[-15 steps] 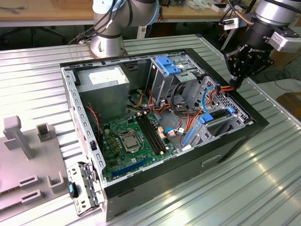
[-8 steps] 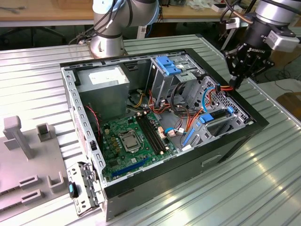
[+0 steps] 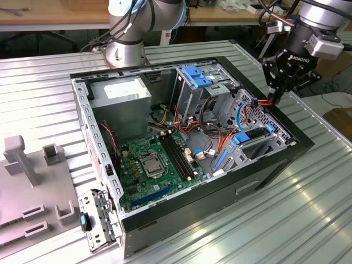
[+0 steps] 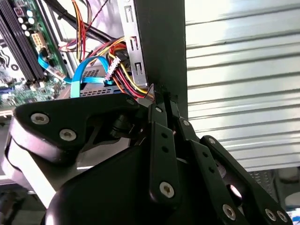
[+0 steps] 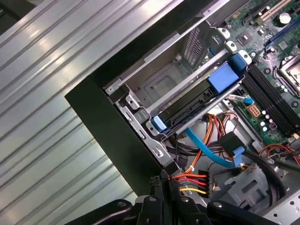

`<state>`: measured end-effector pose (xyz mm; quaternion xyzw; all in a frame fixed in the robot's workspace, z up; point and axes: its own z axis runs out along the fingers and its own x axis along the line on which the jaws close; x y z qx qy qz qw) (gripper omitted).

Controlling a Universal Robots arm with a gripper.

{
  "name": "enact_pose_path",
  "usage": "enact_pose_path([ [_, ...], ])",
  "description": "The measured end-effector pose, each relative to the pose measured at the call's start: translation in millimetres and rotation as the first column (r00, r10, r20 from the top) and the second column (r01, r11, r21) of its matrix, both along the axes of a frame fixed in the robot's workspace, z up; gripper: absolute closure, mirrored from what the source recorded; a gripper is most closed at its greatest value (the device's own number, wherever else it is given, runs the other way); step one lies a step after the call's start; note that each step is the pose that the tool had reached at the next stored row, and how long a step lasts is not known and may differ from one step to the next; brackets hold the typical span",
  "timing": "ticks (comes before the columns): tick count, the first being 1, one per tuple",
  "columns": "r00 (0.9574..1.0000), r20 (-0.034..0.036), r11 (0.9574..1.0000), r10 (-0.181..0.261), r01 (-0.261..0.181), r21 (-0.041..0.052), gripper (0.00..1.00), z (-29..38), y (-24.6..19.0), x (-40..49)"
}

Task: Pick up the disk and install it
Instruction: 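Insert the first disk wire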

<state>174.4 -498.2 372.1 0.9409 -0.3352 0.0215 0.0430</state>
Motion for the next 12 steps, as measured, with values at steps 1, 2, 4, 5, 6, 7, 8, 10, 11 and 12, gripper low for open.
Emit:
enact_pose_path([
  [1,0.9998,0.0000,0.9998,-0.020,0.020,0.0000,0.83,0.0,0.0,0.0],
  [2,0.9994,0.0000,0.9994,-0.035,0.035,0.0001,0.83,-0.1,0.0,0.0],
  [4,0.9952,0.0000,0.9952,-0.098,0.098,-0.0001,0.83,-0.1,0.0,0.0],
  [5,0.9939,0.0001,0.9939,-0.111,0.111,0.0000,0.83,-0.2,0.0,-0.2],
  [6,0.9937,0.0001,0.9937,-0.112,0.112,-0.0002,0.83,-0.2,0.0,-1.5],
  [7,0.9937,0.0000,0.9937,-0.112,0.112,-0.0003,0.83,-0.2,0.0,-3.5],
  [8,0.9937,0.0001,0.9937,-0.112,0.112,-0.0006,0.83,-0.3,0.0,-7.5],
  [10,0.9925,0.0001,0.9925,-0.122,0.122,-0.0011,0.83,-0.6,-0.1,-12.7],
  [11,0.9898,0.0002,0.9898,-0.143,0.143,-0.0014,0.83,-0.6,-0.1,-12.8],
  [12,0.9858,0.0002,0.9858,-0.168,0.168,-0.0013,0.83,-0.7,0.0,-12.9],
])
